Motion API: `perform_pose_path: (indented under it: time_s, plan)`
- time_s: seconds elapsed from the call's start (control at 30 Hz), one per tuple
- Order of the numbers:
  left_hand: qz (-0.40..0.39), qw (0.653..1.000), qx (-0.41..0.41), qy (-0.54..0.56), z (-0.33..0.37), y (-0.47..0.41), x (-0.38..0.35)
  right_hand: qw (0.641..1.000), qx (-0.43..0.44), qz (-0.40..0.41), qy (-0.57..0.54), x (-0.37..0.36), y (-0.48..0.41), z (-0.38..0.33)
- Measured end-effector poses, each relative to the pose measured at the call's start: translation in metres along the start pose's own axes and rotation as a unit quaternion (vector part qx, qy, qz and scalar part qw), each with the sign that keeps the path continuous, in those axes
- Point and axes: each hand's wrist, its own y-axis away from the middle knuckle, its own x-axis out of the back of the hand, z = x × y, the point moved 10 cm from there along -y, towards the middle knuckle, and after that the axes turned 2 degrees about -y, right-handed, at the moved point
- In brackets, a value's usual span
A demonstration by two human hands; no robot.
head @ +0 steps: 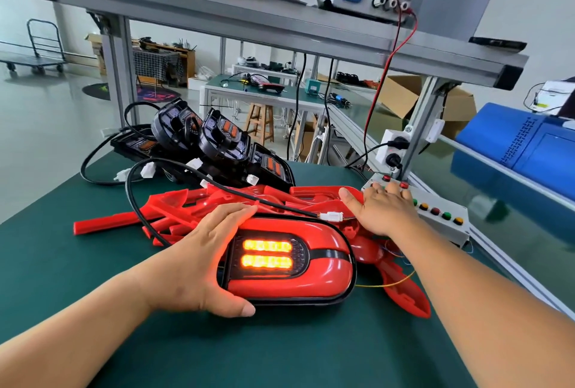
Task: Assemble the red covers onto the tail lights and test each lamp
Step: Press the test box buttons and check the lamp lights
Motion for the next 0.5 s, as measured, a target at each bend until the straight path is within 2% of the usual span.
perform_pose_path:
  time_s: [0.5]
  plan:
    - [-0.005, 1.000, -0.001, -0.010, -0.0008, 0.0010, -0.0018, 0.999, -0.004, 0.024, -0.042, 0.0009, 0.0088, -0.0005]
